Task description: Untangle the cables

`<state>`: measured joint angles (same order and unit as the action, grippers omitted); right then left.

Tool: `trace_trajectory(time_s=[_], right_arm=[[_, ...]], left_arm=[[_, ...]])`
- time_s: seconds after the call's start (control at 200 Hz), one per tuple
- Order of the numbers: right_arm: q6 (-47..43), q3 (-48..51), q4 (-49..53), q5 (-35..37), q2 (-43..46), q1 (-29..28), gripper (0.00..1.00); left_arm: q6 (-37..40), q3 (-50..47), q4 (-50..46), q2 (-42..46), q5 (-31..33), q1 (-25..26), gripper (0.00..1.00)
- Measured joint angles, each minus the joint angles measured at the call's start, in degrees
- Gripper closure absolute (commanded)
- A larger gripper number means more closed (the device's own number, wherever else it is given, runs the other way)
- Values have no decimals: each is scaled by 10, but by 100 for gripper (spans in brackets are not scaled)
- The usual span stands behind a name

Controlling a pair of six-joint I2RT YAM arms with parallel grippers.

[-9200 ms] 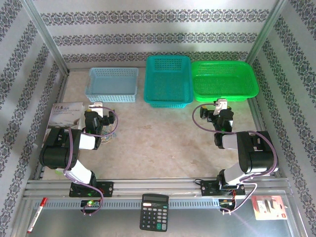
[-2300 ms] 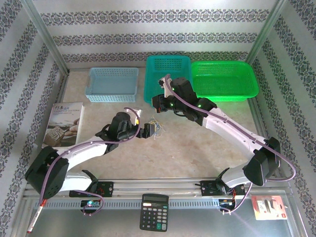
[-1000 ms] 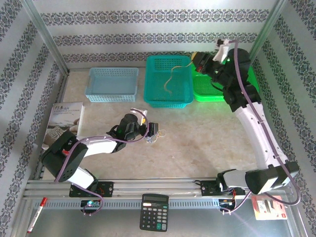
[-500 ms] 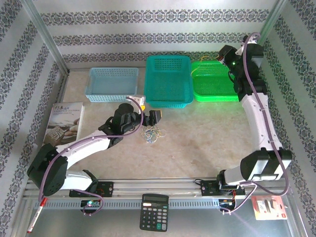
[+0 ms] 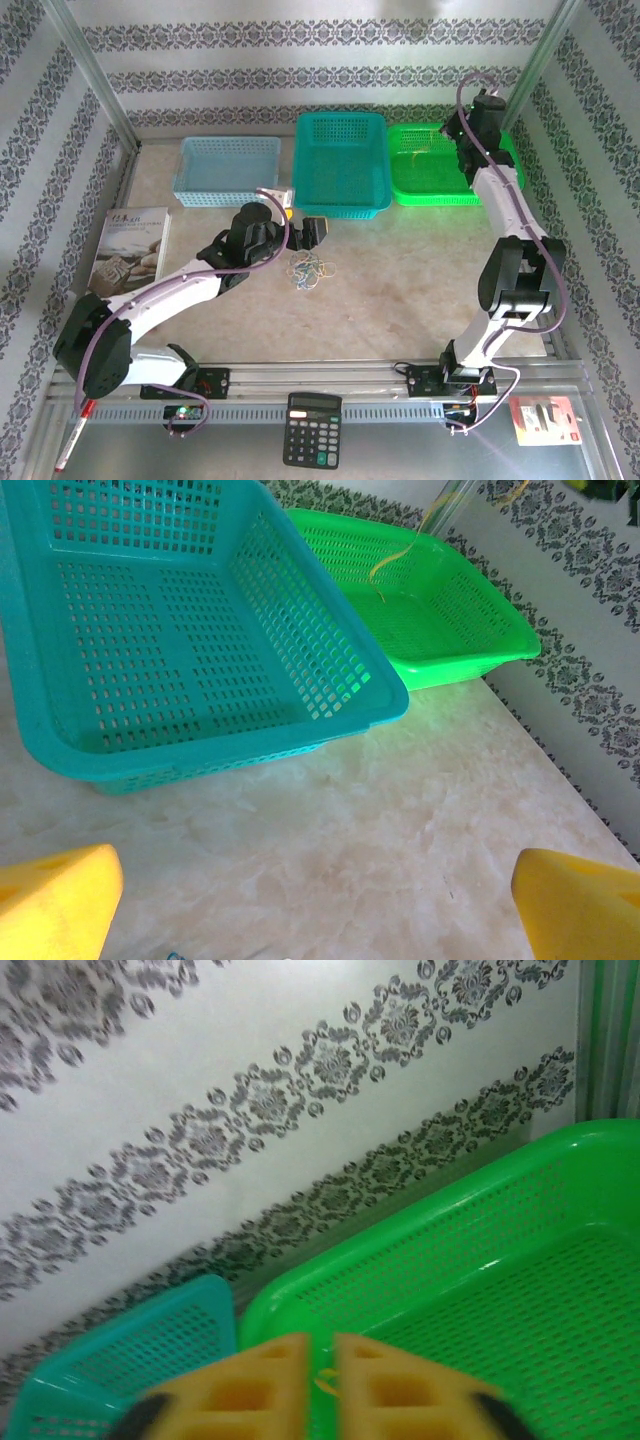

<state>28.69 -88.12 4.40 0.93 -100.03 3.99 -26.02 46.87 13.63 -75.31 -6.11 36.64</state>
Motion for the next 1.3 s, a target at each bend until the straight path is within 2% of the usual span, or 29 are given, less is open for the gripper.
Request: trace_trajectory(time_s=[0.04,0.195,0.415,0.625,0.874,1.029,1.219,1.299], right_arm=[[-7,-1,-2,2,-4,0,46],[-18,0,-13,1,-7,0,38],[-18,35,-32,-5,10,-7,34],[-6,123,-40,-29,92,-40,33],[-4,222,-37,-49,214,-136,32],[-4,308,-29,-49,282,-219,32],[-3,389,-16,-42,300,-329,31],[-2,414,-10,-32,295,-369,27]], left_arm=[[0,2,0,-1,0,0,0],[-2,4,0,-3,2,-3,0],[-11,4,0,-3,2,-5,0],[-21,2,0,-3,4,-9,0],[-37,-18,-15,6,28,-12,0],[-49,-24,-41,18,49,-13,0],[-75,-24,-91,29,66,-16,0],[-80,-24,-115,32,66,-19,0]])
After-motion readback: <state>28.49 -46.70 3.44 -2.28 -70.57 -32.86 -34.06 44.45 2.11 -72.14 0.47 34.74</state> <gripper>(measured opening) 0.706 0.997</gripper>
